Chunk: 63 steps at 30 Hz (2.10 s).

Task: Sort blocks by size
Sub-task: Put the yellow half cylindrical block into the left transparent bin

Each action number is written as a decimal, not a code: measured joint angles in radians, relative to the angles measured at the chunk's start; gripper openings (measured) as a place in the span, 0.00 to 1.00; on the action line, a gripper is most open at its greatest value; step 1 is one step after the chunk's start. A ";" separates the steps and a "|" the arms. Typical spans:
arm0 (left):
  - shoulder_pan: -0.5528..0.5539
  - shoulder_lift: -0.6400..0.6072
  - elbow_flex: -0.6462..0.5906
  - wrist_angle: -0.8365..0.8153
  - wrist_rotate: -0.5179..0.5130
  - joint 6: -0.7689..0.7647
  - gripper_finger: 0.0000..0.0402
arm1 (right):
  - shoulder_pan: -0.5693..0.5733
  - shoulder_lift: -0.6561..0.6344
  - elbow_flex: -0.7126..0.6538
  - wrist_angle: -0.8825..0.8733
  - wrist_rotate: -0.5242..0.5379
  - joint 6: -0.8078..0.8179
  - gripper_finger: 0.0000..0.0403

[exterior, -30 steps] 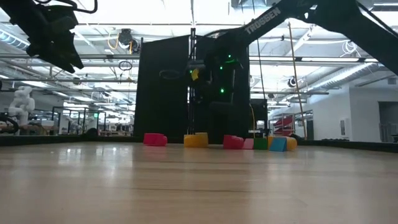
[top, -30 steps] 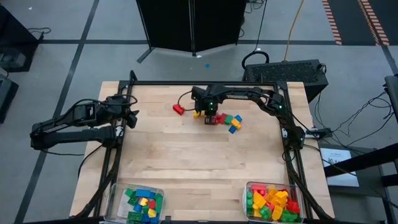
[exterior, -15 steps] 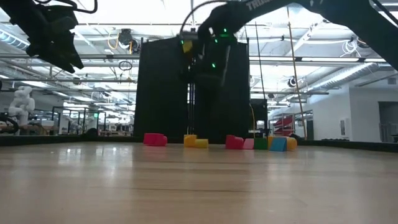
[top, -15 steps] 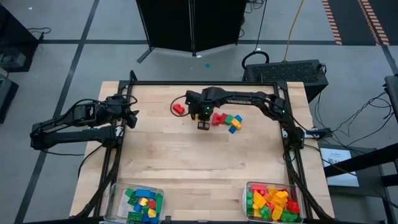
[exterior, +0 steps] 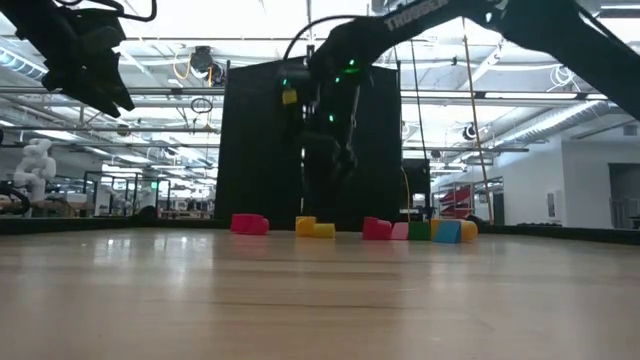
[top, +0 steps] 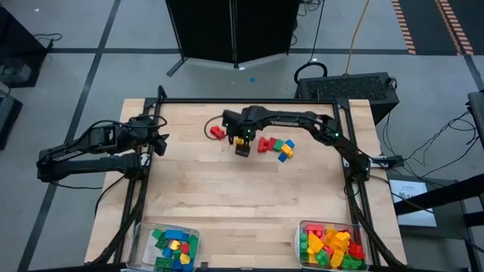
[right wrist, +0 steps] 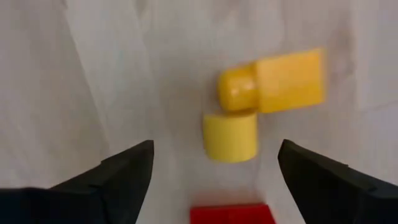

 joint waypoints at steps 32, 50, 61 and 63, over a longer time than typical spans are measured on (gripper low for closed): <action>0.000 0.000 0.000 0.001 -0.005 -0.002 0.64 | -0.026 0.087 0.006 0.032 0.053 0.016 0.19; 0.000 0.000 -0.010 0.000 -0.006 -0.020 0.64 | 0.016 0.104 0.143 -0.044 0.041 0.098 0.01; -0.001 0.000 -0.010 0.000 -0.005 -0.017 0.64 | 0.077 0.066 0.144 -0.197 0.038 -0.346 0.25; 0.000 0.000 -0.010 0.000 -0.005 -0.017 0.64 | 0.080 0.066 0.144 -0.204 0.046 -0.421 0.35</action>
